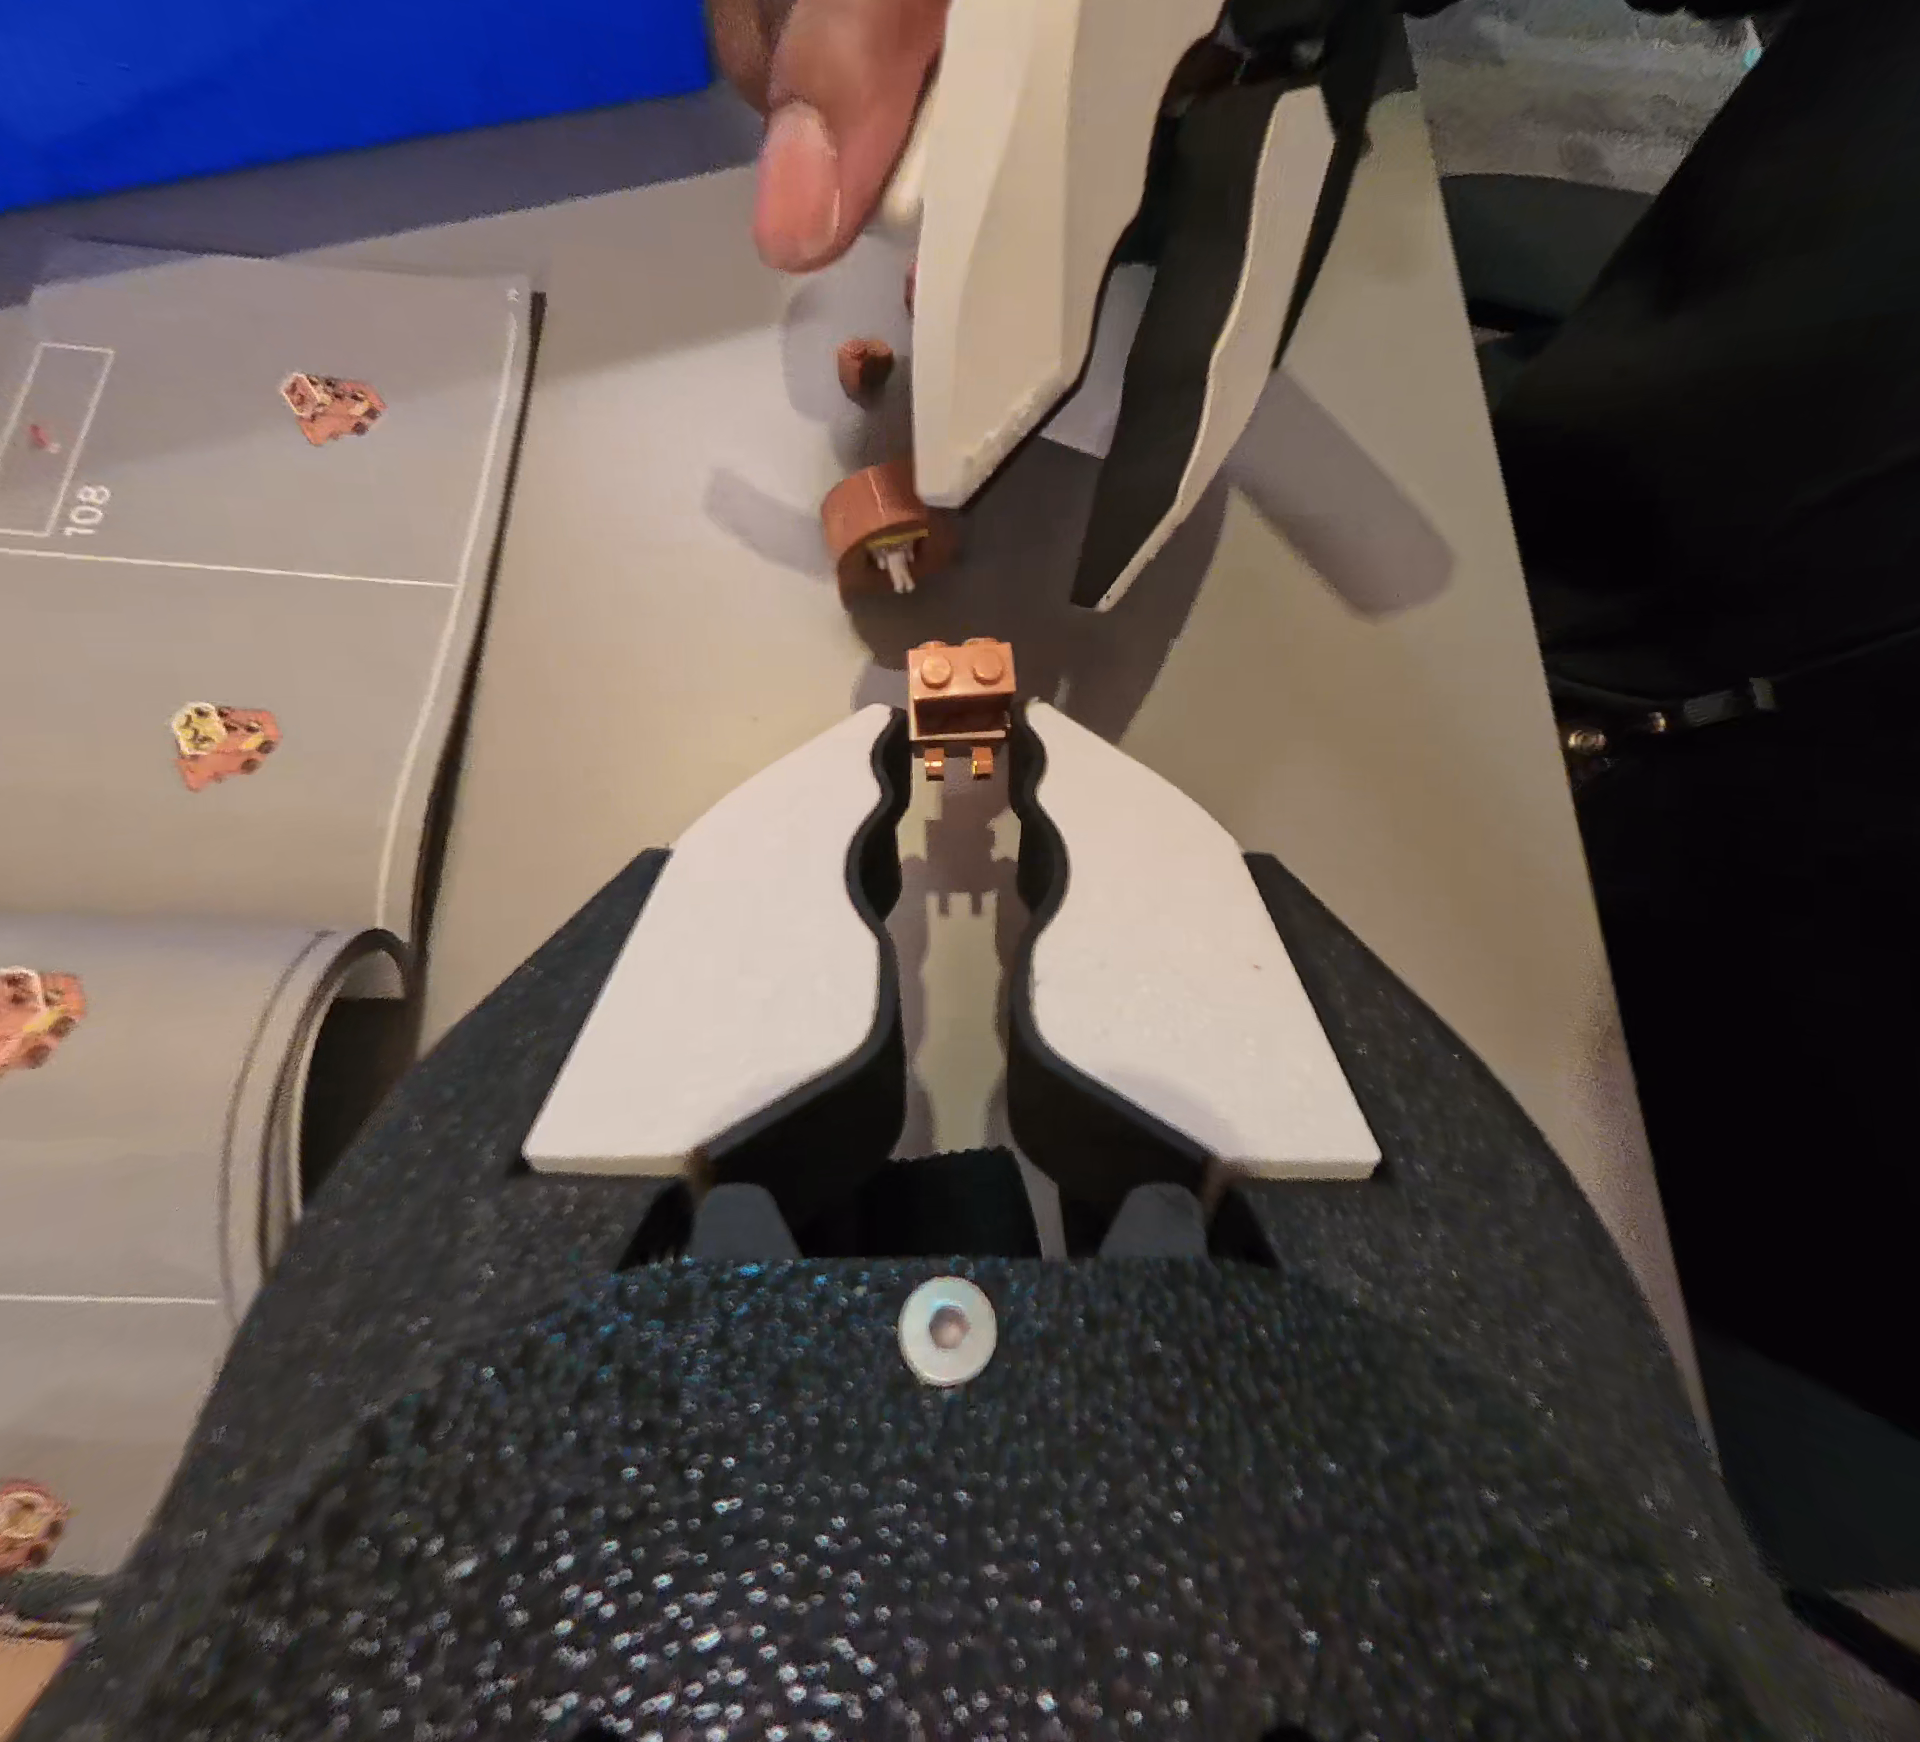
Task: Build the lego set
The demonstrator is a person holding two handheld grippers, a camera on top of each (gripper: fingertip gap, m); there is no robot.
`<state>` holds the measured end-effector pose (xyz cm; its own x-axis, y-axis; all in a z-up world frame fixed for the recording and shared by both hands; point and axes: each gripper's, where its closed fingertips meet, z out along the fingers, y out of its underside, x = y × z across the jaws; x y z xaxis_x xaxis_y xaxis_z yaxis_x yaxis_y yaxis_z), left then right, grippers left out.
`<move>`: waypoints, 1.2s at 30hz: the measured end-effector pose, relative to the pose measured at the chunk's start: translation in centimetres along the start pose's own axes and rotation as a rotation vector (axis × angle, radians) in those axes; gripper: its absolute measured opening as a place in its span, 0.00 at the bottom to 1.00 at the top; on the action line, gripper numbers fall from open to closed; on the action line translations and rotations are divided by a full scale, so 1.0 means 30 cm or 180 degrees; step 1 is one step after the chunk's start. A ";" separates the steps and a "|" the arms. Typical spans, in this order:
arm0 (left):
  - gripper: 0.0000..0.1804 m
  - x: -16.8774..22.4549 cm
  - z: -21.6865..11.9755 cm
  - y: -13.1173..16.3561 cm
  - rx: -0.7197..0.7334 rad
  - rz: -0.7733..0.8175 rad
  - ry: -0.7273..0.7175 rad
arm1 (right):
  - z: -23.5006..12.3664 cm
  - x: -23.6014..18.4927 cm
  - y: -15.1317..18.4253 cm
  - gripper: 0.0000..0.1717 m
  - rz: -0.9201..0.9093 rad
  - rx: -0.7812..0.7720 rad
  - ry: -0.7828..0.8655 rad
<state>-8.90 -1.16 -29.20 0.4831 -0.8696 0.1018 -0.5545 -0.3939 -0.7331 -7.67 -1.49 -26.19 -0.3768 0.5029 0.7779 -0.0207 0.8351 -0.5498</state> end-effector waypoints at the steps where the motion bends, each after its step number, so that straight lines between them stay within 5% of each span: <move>1: 0.10 -0.007 0.004 -0.001 -0.0025 0.0026 0.0011 | 0.002 0.005 0.011 0.24 -0.0115 -0.0006 0.0053; 17: 0.10 0.045 0.063 0.032 -0.0075 -0.0007 0.0380 | 0.046 -0.097 0.044 0.31 -0.0868 -0.0093 -0.0020; 36: 0.10 0.076 0.092 0.047 -0.0090 -0.0081 0.0559 | 0.056 -0.149 0.047 0.17 -0.0972 -0.0128 -0.0221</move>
<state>-6.71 -2.86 -31.87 0.3729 -0.8969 0.2378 -0.5635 -0.4225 -0.7099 -7.56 -2.93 -30.94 -0.4211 0.2123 0.8818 -0.1065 0.9539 -0.2805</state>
